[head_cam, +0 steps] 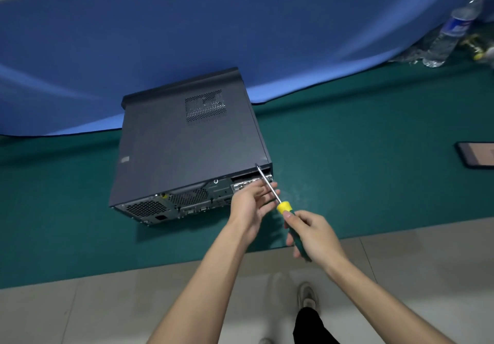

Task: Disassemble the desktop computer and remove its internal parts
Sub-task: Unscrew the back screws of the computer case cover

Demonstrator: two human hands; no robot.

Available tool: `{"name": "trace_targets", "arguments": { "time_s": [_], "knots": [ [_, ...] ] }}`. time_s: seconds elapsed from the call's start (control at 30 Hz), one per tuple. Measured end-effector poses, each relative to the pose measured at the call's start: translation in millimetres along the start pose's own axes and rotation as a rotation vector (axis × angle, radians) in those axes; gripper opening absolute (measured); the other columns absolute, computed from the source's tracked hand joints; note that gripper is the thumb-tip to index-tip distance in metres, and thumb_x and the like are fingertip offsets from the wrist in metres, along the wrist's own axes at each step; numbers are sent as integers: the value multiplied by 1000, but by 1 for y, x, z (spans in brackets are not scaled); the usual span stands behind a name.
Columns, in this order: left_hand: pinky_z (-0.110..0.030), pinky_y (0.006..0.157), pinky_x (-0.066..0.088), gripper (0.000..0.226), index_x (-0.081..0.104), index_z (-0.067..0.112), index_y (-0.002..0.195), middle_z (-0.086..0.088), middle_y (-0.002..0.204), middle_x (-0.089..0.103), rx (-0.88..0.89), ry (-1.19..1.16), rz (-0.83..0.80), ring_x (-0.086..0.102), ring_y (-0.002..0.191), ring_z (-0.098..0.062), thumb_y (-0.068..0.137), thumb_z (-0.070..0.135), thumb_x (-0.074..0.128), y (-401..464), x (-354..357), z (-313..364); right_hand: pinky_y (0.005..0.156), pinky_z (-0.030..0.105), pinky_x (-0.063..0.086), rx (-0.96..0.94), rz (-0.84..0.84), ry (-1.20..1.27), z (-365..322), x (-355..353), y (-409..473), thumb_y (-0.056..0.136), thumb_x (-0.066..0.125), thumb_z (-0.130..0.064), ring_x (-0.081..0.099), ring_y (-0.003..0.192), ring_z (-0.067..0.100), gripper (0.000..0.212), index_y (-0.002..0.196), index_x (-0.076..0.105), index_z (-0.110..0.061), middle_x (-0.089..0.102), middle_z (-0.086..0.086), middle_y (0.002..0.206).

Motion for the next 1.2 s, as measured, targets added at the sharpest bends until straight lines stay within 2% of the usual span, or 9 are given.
{"name": "trace_targets", "arguments": {
  "time_s": [0.07,0.13,0.3,0.4,0.57,1.2],
  "knots": [
    [-36,78,55,26,53,-1,113,-21,107,64,-29,-100,-43,65,91,-28,95,0,34,-2,3,-2,37,18,27,25,13,-2,10,2,-10,95,52,-32,44,34,17,32,71,55,-10,55,2,49],
    [-34,68,58,20,54,-1,109,-20,97,68,-46,-141,-53,68,83,-28,96,4,39,-3,3,-4,38,19,27,43,20,-2,17,4,-15,96,50,-31,43,34,17,32,73,56,-10,54,1,49],
    [-28,53,56,29,46,1,125,-16,87,69,17,-62,4,69,61,-21,97,6,45,-2,4,-1,40,21,29,59,21,23,19,7,-16,96,49,-34,43,34,17,32,75,57,-10,53,0,49],
    [-28,51,55,33,44,1,130,-14,84,69,49,-15,39,67,56,-18,97,5,45,3,5,6,38,20,30,63,22,37,16,8,-12,96,48,-36,43,34,16,33,77,58,-10,53,0,49],
    [-28,51,54,30,47,-1,127,-14,86,69,57,33,62,66,55,-18,97,5,45,8,10,11,37,20,31,80,19,57,13,7,-4,97,47,-36,43,33,14,34,77,57,-11,54,0,49],
    [-28,50,55,29,47,1,126,-13,84,70,51,11,93,66,52,-18,98,4,44,11,9,8,37,17,29,126,22,78,15,5,-4,96,49,-34,40,32,16,35,71,56,-10,48,0,44]
  ]
}}
Point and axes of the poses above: each hand's wrist, its own y-axis towards the middle knuckle, its own x-axis out of the palm, z = x × y, the point moved 7 cm from there along y, towards the middle knuckle
